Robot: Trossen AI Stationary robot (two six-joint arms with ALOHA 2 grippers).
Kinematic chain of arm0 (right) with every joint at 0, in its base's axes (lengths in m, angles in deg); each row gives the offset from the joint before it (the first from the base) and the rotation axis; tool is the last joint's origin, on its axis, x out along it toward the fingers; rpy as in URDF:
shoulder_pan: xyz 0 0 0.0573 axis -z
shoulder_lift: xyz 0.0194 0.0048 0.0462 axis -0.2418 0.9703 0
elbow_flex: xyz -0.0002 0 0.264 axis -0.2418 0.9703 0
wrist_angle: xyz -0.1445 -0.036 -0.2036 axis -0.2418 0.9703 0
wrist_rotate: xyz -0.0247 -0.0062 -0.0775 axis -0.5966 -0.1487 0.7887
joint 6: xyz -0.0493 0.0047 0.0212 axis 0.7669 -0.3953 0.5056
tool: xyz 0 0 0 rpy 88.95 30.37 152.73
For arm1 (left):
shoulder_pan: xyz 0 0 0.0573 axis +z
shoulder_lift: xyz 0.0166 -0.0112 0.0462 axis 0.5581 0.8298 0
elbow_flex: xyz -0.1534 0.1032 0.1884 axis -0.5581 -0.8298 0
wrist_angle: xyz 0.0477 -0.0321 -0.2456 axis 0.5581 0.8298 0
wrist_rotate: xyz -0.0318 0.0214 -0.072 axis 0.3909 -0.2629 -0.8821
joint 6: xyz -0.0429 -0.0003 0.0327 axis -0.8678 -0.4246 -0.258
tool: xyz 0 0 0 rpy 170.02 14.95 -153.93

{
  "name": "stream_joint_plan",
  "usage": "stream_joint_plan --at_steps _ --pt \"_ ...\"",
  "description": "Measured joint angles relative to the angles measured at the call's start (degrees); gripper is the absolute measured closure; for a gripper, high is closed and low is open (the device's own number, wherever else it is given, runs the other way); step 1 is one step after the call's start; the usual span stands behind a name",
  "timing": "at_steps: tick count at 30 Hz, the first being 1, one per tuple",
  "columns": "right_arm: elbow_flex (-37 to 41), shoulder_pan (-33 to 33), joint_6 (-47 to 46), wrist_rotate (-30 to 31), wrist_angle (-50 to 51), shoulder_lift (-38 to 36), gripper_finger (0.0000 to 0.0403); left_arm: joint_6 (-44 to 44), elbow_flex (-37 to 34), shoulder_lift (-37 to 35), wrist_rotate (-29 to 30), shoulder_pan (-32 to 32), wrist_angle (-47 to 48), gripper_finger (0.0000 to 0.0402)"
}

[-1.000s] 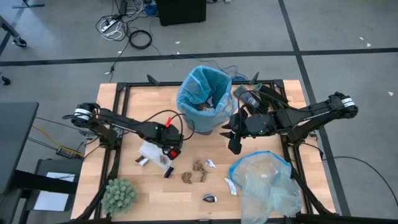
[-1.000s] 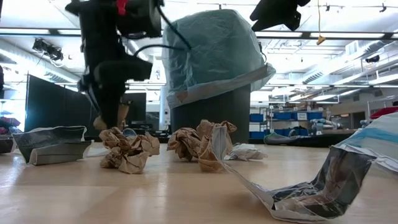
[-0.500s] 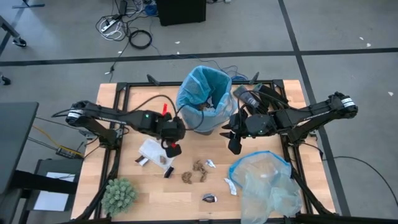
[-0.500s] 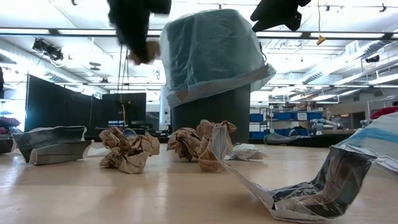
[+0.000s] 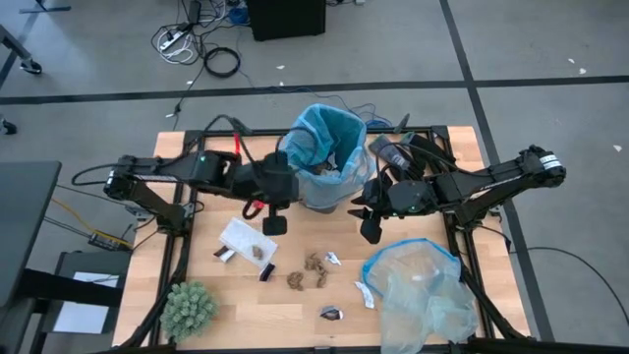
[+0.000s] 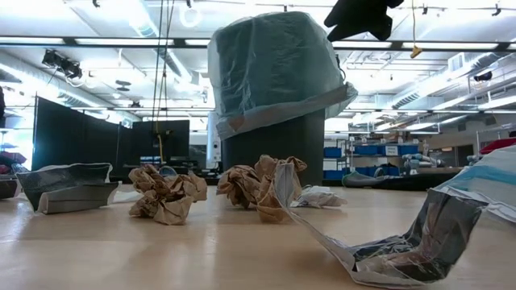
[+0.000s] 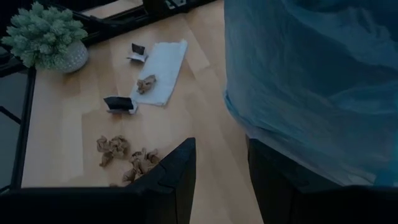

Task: Place trash/remove bag and relplace
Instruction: Put the brown napkin into the trash bin

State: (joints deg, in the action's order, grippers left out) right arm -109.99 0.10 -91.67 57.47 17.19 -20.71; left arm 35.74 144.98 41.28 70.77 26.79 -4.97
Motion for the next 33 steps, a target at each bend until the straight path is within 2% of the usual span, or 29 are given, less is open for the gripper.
stream_joint_plan --at_steps 6,13,19,24,33 --pt "0.0 0.0 0.0 0.5 -0.6 0.0 0.0269 -1.0 0.7 0.4 1.5 4.0 -10.3 0.0386" --pt "0.0 0.0 1.0 8.9 -5.8 0.0 0.0269 -5.1 -0.3 2.2 7.7 9.3 -17.2 0.0381" --pt "0.0 -2.0 8.7 16.0 -15.7 0.0 0.0269 -5.3 -6.1 2.3 8.9 12.5 -25.3 0.0353" --pt "0.0 -3.9 16.7 18.3 -22.9 0.0 0.0269 -6.3 -10.9 2.3 8.4 12.8 -32.2 0.0332" --pt "0.0 -4.5 20.3 18.2 -25.3 0.0 0.0269 -13.4 -12.2 2.3 8.6 13.3 -31.3 0.0312"
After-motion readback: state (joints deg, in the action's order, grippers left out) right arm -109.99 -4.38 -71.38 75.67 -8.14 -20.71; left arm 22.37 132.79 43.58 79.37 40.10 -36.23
